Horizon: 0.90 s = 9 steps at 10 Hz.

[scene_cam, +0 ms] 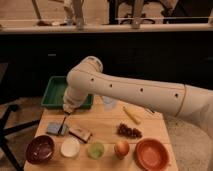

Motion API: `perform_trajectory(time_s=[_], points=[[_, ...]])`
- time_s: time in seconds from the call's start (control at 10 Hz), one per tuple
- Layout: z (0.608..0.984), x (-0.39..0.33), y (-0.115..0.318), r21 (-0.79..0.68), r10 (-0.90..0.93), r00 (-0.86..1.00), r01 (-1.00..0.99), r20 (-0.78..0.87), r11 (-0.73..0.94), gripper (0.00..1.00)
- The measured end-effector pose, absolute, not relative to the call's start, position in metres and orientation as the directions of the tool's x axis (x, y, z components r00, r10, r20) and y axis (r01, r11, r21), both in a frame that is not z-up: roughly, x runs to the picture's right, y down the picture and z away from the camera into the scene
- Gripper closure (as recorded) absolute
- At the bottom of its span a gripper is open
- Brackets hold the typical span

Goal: Place fork in purple bowl

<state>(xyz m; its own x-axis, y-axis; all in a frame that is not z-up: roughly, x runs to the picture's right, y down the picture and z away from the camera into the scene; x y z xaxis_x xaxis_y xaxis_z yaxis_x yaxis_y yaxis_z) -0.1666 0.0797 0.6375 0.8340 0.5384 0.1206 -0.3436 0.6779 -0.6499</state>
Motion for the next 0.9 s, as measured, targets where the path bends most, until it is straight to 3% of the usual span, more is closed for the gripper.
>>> perform_trajectory(time_s=[0.6, 0.9], points=[[0.576, -0.258, 0.096, -0.664, 0.359, 0.884, -0.077, 0.3, 0.744, 1.0], [0.568, -0.275, 0.121, -0.698, 0.29, 0.899, 0.024, 0.328, 0.716, 1.0]])
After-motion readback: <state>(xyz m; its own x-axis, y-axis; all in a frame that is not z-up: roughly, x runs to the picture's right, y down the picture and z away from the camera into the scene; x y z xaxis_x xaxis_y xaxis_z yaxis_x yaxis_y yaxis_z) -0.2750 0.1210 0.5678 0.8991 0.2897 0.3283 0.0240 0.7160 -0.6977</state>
